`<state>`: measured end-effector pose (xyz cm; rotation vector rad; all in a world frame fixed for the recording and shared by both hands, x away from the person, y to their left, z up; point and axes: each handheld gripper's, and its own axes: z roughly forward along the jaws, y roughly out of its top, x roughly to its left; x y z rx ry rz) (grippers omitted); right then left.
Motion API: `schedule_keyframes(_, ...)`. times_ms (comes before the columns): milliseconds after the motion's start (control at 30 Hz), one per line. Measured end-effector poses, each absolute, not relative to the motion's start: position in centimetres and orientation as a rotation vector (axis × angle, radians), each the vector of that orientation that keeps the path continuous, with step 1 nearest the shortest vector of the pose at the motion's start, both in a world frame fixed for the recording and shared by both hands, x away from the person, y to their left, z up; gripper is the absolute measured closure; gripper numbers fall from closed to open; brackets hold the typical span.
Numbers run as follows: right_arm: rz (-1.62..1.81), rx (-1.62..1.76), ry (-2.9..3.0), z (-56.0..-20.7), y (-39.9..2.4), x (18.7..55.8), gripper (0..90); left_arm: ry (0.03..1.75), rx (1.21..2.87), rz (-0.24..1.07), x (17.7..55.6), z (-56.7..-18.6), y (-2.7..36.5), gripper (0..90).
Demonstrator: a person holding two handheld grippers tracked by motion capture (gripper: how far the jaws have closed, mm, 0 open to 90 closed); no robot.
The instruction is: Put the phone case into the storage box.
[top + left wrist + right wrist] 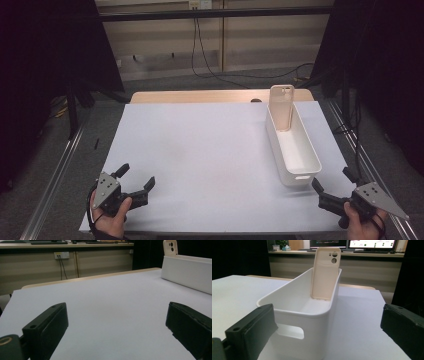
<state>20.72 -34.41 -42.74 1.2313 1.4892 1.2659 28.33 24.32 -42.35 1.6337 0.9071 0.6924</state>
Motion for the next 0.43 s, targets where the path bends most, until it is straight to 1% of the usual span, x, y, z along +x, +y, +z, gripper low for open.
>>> schedule_keyframes(100, 1.261, 1.236, 1.480, -43.13, -34.39, 20.41, 0.0, 0.928, 1.615, 0.653, 28.30, -42.38, 24.31, 4.0)
schedule_keyframes(167, 1.261, 1.249, 1.474, -43.35, -34.29, 20.57, 0.0, 0.904, 1.652, 0.695, 28.30, -42.37, 24.03, 3.9)
schedule_keyframes(433, 1.273, 1.280, 1.447, -43.52, -34.23, 21.07, 0.0, 0.907, 1.657, 0.702, 28.35, -42.38, 23.94, 3.9)
